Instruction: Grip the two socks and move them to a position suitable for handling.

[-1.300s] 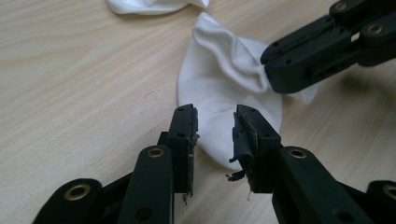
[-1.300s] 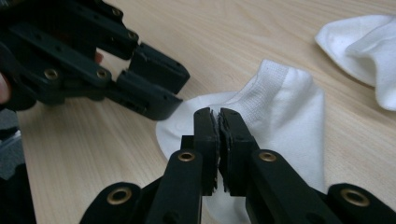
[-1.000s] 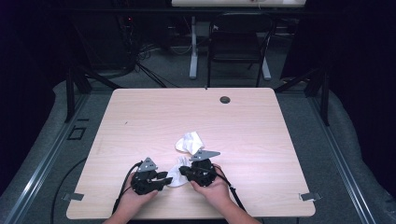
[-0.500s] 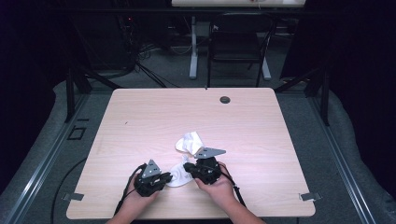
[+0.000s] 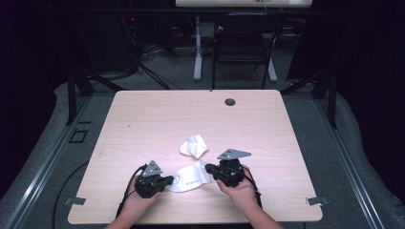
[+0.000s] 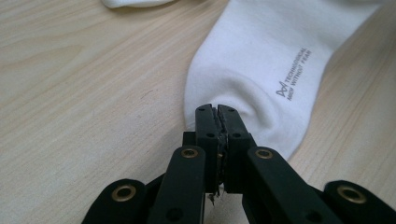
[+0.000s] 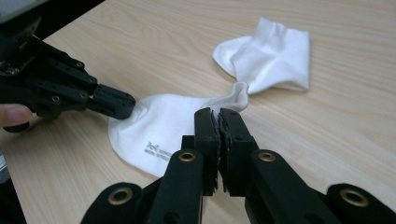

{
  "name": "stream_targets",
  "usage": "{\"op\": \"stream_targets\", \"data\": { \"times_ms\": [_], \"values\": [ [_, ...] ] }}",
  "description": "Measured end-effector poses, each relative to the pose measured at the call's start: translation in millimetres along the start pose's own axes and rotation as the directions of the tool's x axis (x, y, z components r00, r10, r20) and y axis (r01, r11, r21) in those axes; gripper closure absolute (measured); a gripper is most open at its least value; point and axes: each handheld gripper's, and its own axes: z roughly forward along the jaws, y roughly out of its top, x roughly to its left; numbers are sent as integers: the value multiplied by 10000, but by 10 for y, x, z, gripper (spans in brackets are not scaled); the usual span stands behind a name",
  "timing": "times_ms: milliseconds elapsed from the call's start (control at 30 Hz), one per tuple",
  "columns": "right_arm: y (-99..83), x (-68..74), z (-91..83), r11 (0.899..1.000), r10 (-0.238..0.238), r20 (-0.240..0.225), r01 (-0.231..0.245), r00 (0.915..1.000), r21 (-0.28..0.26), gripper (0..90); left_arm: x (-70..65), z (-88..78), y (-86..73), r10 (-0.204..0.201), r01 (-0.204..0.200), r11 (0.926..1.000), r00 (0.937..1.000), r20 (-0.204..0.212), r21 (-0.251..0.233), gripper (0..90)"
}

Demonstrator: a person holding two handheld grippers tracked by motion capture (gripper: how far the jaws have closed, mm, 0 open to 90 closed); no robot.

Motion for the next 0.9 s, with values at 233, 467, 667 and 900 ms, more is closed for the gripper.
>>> {"op": "stream_targets", "data": {
  "times_ms": [233, 467, 667, 900],
  "values": [
    [-160, -25, -43, 9988, 162, 38, -164, 9999, 452, 865, 35, 0, 2, -139, 139, 9999, 9999, 17, -17, 884],
    [-285, 1, 53, 9913, 107, 52, -113, 9999, 1315, 785, 93, -20, 3, -331, 333, 9994, 9994, 115, -134, 855],
    [-216, 14, -52, 9998, -127, 363, 120, 9993, 169, 764, 92, -73, 28, -431, 439, 9981, 9989, 196, -431, 810],
    [-215, 1, 159, 9956, -483, 127, 471, 9988, 811, 792, 6, 0, 36, -26, 30, 10000, 9988, 497, -85, 767]
  ]
}}
